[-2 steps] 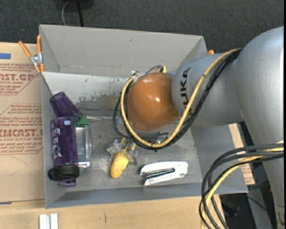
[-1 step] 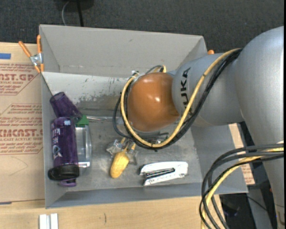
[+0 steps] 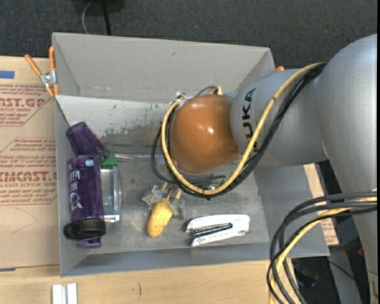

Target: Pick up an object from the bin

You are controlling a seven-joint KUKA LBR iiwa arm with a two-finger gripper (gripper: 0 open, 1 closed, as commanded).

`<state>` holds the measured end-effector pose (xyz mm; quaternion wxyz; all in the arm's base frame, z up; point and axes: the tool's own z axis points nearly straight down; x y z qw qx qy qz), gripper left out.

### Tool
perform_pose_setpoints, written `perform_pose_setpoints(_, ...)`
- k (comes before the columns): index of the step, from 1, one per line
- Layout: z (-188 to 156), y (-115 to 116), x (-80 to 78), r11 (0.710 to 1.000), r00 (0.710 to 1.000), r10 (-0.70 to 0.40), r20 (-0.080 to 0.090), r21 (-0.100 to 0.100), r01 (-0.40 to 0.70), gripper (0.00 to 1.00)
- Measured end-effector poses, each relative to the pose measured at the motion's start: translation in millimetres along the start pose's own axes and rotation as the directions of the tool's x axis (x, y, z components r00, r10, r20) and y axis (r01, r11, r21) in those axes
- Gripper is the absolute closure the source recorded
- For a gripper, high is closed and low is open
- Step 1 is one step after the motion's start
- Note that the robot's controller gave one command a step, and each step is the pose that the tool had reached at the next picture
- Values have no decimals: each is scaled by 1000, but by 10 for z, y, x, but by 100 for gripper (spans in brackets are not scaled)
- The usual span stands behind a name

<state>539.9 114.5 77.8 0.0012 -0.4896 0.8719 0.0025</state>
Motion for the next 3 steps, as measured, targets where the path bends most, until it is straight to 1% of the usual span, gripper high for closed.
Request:
perform_pose_setpoints(1, -209, 10, 3, 1000, 1000, 0, -2, -2, 0, 100)
perform_pose_setpoints(2, -409, -3, -10, 1000, 1000, 0, 3, 3, 0, 100)
perform_pose_setpoints(3, -519, -8, -21, 1000, 1000, 1, 6, 6, -1, 100)
